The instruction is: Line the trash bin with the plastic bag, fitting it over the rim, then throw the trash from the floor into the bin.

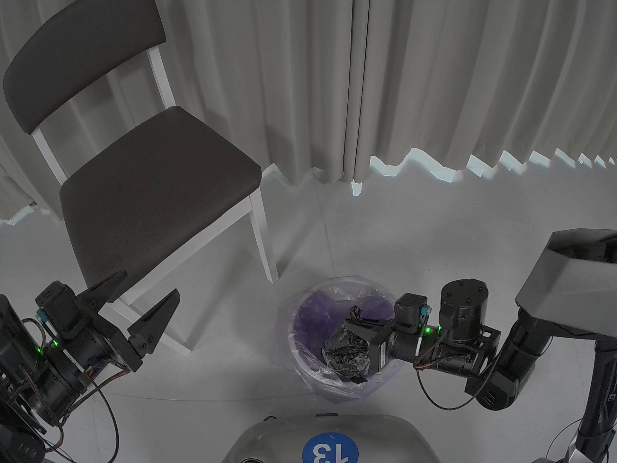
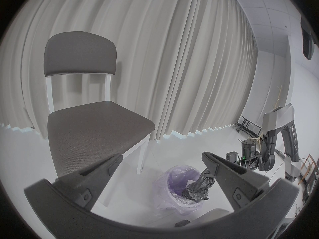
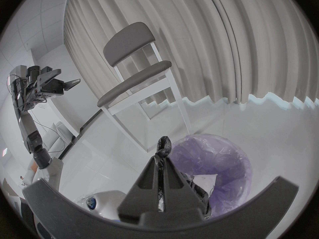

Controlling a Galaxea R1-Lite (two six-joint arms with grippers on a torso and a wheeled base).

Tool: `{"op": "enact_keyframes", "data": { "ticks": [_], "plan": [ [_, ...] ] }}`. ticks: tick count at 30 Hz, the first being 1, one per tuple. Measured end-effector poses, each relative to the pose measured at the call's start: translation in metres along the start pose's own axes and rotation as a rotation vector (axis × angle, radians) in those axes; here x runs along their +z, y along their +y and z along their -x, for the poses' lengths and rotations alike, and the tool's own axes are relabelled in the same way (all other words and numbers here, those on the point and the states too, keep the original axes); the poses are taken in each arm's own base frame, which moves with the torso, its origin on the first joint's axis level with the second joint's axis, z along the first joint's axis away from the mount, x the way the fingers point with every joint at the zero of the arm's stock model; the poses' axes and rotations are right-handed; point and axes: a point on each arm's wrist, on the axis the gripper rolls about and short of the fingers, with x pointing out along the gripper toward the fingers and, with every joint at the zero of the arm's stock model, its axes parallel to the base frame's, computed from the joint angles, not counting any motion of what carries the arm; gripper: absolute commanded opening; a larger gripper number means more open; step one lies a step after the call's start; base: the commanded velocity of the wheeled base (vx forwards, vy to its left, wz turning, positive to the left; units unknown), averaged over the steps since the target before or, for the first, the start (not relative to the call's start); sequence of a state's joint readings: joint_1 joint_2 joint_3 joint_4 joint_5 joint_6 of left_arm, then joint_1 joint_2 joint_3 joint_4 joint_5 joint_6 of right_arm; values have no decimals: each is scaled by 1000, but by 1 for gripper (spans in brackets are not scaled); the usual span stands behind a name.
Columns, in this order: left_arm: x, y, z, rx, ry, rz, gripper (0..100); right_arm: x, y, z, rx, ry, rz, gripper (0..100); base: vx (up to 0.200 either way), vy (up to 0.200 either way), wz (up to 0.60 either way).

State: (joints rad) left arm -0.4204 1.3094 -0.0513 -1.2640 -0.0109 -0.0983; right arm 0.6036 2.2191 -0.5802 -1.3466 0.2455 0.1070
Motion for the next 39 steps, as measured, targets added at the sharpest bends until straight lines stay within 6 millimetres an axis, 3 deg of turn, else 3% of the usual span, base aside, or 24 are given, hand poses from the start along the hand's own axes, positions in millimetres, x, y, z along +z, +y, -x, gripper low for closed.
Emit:
{"op": "enact_keyframes", "data": {
  "ticks": [9,18,23,39],
  "plan": [
    [0,0,-1,1,-1,-7,100,16,-16,-27,-1,7,-15,0,0,0,0],
    [2,0,-4,1,-18,-9,100,37,-44,-55,-45,-38,-77,0,0,0,0],
    [4,0,-8,-1,-50,-11,100,46,-52,-62,-60,-67,-116,0,0,0,0],
    [1,1,-10,6,-40,-19,100,-1,-48,-55,-58,87,-94,0,0,0,0]
  ]
}}
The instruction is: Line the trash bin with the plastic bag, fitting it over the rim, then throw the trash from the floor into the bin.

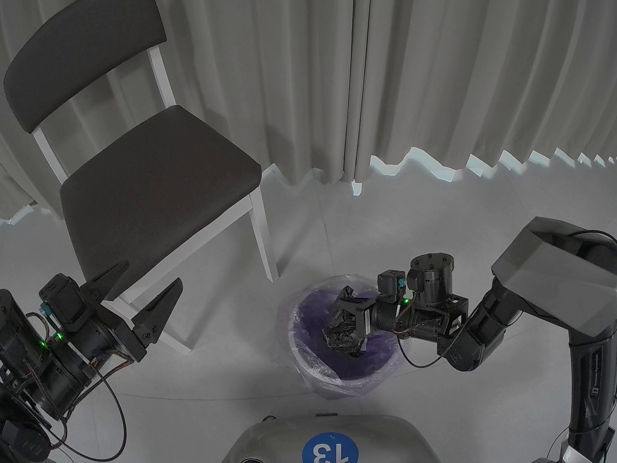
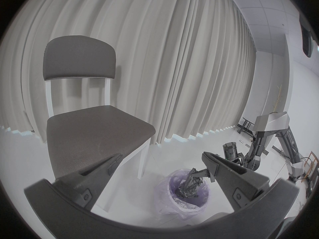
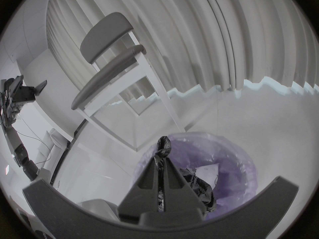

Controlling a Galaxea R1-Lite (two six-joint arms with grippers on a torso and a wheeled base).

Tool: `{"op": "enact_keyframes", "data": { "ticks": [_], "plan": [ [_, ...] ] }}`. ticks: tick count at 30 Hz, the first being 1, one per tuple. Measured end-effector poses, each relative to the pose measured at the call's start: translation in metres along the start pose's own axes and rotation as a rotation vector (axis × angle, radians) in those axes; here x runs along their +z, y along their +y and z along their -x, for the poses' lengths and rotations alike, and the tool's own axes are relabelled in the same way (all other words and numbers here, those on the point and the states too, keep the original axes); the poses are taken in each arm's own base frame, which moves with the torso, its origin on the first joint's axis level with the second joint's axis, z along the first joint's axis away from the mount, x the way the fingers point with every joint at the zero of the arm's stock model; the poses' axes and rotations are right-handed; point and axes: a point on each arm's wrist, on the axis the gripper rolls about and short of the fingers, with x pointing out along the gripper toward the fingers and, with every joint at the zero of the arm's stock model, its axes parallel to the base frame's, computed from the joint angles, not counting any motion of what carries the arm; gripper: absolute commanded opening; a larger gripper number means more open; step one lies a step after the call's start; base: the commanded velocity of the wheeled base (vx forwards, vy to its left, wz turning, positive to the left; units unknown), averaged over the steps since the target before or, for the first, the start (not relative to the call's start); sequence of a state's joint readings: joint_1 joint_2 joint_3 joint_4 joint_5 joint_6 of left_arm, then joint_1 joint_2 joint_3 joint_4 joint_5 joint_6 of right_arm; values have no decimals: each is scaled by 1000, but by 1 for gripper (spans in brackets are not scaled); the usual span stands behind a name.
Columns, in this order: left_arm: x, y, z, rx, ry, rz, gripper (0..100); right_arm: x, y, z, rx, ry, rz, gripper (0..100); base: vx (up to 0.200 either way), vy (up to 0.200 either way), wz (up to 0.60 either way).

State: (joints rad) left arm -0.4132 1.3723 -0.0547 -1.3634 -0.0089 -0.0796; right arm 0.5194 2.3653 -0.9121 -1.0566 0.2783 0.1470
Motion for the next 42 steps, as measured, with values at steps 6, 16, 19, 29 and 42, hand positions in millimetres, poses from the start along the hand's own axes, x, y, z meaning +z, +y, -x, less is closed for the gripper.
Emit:
{"op": "enact_keyframes", "data": {
  "ticks": [6,16,19,29,42],
  "plan": [
    [-1,0,0,-2,4,0,100,-13,-10,-11,-15,27,-8,0,0,0,0],
    [-2,0,-1,-3,13,1,100,-33,-23,-34,-29,87,-25,0,0,0,0],
    [-3,0,-1,-3,17,1,100,-39,-25,-39,-31,103,-30,0,0,0,0],
    [-4,0,-3,-3,24,1,100,-47,-28,-44,-33,131,-1,0,0,0,0],
    [-4,0,-2,-3,22,1,100,-31,-26,-28,-81,209,22,0,0,0,0]
  ]
}}
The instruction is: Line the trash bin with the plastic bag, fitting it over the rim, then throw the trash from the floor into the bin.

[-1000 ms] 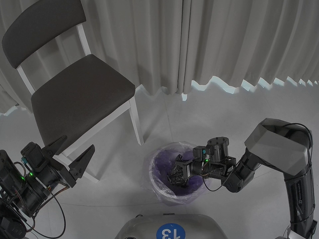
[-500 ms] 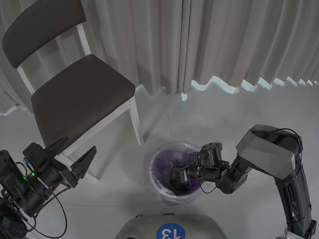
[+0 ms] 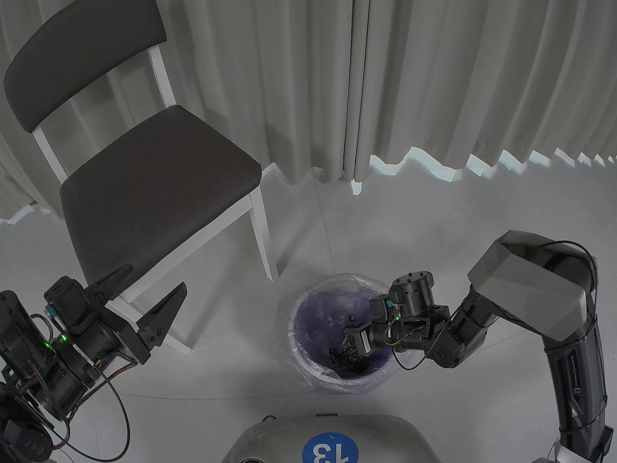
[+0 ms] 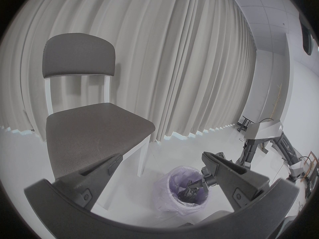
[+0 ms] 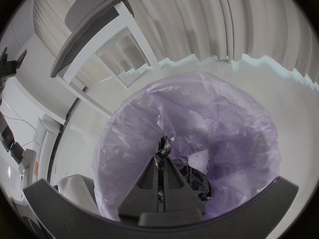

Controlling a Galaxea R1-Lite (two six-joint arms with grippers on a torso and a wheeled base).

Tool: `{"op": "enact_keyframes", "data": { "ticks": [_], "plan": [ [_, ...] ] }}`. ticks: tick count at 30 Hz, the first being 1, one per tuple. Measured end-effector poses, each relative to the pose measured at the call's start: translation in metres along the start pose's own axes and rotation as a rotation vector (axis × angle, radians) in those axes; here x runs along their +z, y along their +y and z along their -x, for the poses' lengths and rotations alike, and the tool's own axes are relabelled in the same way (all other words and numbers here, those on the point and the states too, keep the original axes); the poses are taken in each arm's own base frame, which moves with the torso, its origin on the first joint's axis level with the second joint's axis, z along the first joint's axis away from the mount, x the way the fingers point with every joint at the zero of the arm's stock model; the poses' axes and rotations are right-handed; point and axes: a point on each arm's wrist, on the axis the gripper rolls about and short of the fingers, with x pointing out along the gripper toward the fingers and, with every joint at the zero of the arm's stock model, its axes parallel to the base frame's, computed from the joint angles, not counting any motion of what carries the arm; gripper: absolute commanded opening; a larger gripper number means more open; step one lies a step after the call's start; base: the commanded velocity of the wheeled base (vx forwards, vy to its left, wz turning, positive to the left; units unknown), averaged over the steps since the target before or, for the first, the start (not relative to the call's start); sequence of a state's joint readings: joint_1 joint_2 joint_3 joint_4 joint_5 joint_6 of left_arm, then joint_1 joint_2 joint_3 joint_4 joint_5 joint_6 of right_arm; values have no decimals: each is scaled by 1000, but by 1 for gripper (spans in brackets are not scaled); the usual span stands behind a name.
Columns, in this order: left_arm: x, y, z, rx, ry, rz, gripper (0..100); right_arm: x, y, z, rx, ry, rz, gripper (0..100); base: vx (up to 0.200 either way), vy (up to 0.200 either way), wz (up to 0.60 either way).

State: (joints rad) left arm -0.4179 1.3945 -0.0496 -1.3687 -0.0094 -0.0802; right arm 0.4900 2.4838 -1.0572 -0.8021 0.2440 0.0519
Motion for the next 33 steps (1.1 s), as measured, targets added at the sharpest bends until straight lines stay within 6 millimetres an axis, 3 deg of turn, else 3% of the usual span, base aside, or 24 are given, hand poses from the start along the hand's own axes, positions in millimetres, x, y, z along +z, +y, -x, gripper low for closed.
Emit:
{"op": "enact_keyframes", "data": {
  "ticks": [21,22,33],
  "plan": [
    [0,0,0,0,-3,-1,100,-9,12,-12,-5,-17,43,0,0,0,0],
    [0,0,0,0,-3,-1,100,-10,12,-13,-5,-18,43,100,0,0,0],
    [1,0,0,1,-4,-2,100,-8,13,-12,-5,-36,52,100,0,0,0]
  ]
}}
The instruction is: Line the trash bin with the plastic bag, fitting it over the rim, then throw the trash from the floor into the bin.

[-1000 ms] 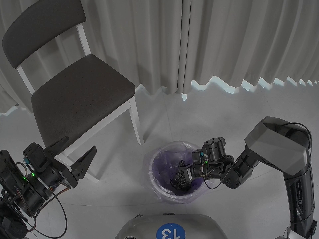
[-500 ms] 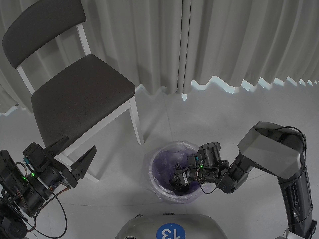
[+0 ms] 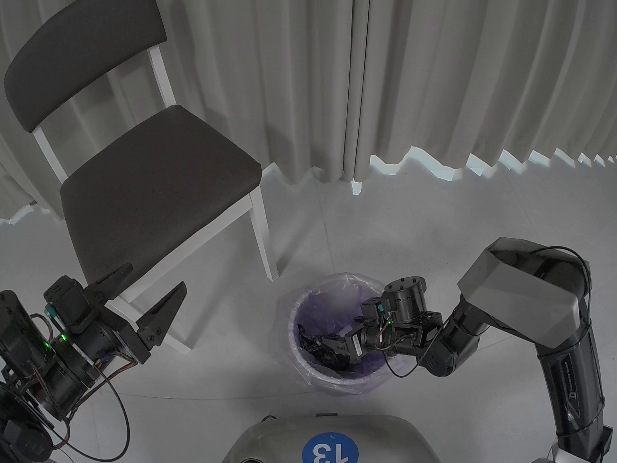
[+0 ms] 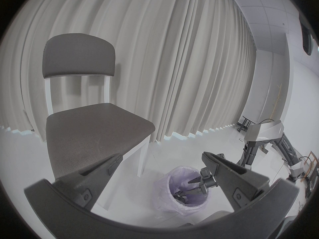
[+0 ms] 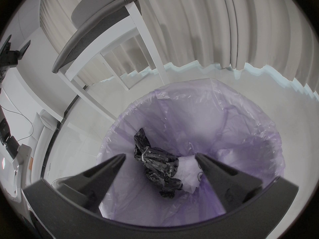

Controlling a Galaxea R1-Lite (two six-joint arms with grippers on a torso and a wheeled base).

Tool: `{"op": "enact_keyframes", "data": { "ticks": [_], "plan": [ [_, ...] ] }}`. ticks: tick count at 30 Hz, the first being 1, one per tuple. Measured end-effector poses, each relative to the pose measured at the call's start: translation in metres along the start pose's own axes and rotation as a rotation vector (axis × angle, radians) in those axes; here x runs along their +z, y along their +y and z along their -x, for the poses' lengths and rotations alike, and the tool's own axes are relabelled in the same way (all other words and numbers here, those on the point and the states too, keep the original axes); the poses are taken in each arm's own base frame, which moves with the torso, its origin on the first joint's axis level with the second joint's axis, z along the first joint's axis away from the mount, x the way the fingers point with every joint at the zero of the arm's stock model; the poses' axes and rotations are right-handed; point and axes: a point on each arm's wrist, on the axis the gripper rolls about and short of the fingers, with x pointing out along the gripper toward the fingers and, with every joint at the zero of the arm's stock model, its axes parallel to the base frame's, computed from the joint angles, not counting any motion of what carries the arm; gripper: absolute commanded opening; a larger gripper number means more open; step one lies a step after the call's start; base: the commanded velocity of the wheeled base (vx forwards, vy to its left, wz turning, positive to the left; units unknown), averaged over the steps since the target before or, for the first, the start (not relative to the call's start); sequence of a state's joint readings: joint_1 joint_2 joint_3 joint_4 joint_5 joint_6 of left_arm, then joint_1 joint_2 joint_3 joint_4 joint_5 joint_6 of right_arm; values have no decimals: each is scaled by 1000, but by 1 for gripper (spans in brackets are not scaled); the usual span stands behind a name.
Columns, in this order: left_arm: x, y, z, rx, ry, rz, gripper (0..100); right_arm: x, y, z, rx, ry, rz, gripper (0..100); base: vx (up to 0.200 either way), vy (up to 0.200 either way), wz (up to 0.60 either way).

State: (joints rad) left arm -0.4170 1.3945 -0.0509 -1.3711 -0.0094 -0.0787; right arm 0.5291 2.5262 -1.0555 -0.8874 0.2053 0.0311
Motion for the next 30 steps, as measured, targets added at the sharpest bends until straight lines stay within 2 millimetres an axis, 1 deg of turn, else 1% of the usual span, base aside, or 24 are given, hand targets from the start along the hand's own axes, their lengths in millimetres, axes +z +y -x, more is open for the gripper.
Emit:
{"op": "enact_keyframes", "data": {
  "ticks": [8,16,20,24,27,28,30],
  "plan": [
    [0,0,0,0,1,-1,100,3,-1,3,-4,-7,0,100,0,0,0],
    [0,0,0,-1,1,-1,100,13,0,14,-8,-27,3,100,0,0,0],
    [0,0,0,0,1,-1,100,24,2,28,-9,-56,22,100,0,0,0],
    [0,0,1,0,0,-1,100,34,-3,43,-26,-98,37,100,0,0,0],
    [0,0,1,3,-3,-3,100,43,-10,57,-48,-128,35,100,0,0,0],
    [0,0,1,6,-3,-6,100,47,-17,66,-65,-141,27,100,0,0,0],
    [0,0,1,8,-3,-12,100,49,-22,73,-79,-150,20,100,0,0,0]
  ]
}}
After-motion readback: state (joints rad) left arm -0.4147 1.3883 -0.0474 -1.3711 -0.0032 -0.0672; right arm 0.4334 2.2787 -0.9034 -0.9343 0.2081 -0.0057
